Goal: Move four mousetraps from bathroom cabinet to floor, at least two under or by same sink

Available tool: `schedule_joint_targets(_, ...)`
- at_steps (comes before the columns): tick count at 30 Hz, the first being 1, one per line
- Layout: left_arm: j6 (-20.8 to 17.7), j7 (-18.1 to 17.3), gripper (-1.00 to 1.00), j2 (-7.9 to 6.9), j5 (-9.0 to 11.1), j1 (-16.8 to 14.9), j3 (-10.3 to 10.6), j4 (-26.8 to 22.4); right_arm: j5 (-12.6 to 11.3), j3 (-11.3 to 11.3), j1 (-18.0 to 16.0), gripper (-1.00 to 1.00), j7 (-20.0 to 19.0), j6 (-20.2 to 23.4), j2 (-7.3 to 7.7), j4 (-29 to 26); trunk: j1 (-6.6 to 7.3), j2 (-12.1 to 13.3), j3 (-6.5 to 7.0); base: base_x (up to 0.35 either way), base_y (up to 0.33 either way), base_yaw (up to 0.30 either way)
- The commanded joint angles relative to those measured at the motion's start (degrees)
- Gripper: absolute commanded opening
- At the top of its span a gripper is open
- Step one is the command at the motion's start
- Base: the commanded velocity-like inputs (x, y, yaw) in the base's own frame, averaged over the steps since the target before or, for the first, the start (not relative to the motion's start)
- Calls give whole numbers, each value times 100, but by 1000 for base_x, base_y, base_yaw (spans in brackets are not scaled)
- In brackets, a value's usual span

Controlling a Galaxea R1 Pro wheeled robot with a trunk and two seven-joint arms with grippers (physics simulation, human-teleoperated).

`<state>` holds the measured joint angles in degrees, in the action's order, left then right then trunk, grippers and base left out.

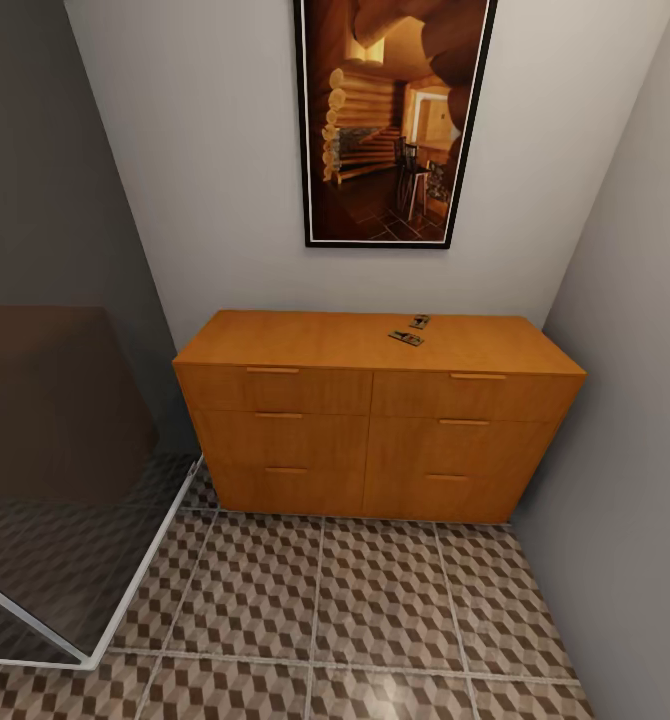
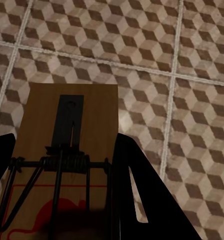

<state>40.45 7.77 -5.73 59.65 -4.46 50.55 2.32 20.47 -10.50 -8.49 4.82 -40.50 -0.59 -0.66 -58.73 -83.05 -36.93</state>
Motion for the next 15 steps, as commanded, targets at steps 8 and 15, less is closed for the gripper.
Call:
schedule_joint_targets(8,6,84,-100,2,-42,-3,43,5,45,-21,-3,-100,31,-15,0,4,0,-2,-5,0,0,0)
schedule_joint_targets(15,6,84,-100,2,-42,-3,43,5,45,-21,-3,-100,31,-15,1,4,0,-2,-5,0,0,0)
